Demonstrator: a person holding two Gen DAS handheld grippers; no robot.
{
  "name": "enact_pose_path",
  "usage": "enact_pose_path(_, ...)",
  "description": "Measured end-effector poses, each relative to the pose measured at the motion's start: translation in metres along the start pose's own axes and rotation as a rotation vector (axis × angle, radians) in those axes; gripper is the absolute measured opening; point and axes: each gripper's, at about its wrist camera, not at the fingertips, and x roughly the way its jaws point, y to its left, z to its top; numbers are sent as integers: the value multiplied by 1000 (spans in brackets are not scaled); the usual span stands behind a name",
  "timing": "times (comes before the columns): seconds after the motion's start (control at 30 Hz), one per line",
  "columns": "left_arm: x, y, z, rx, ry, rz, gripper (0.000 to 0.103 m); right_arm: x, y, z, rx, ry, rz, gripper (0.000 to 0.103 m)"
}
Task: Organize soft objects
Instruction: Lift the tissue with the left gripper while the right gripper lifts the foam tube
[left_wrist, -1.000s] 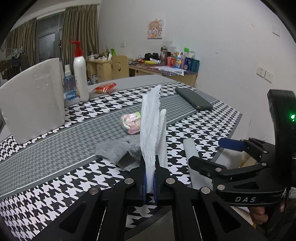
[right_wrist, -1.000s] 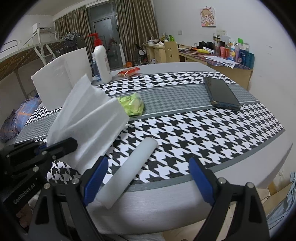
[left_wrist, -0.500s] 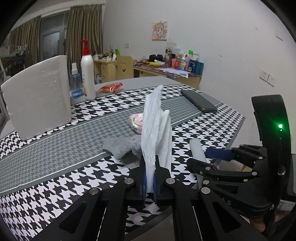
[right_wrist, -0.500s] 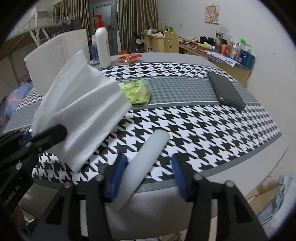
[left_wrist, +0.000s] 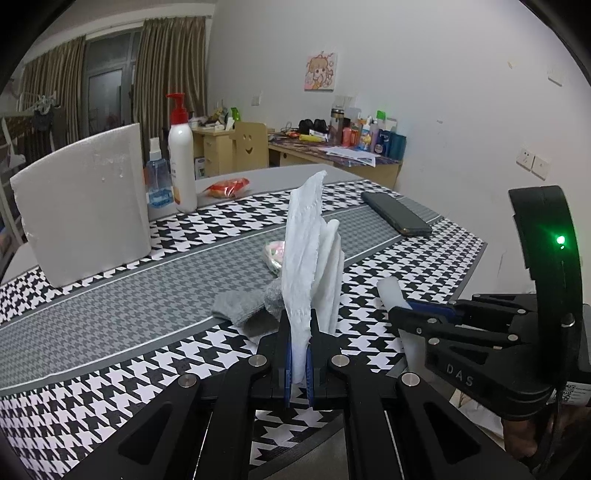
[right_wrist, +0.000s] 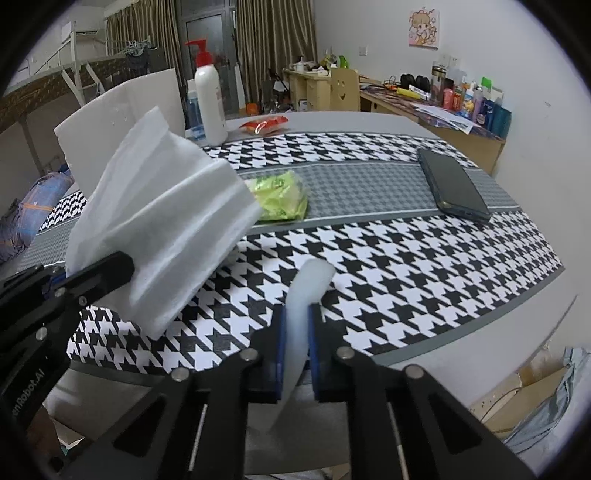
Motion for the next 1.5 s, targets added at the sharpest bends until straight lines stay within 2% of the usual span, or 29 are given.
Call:
enact_pose_path(0.13,-5,0,1,1,-12,3,6,-10,-2,5,-5,-42,6,15)
enact_pose_path(0.73,-23,-2,16,4,-75,-6,6,-24,-2,11,-9,-96,16,15)
enact_pose_path(1.5,-39,16,32,-15,-121,89,6,-40,3,32,-51,-180,79,15)
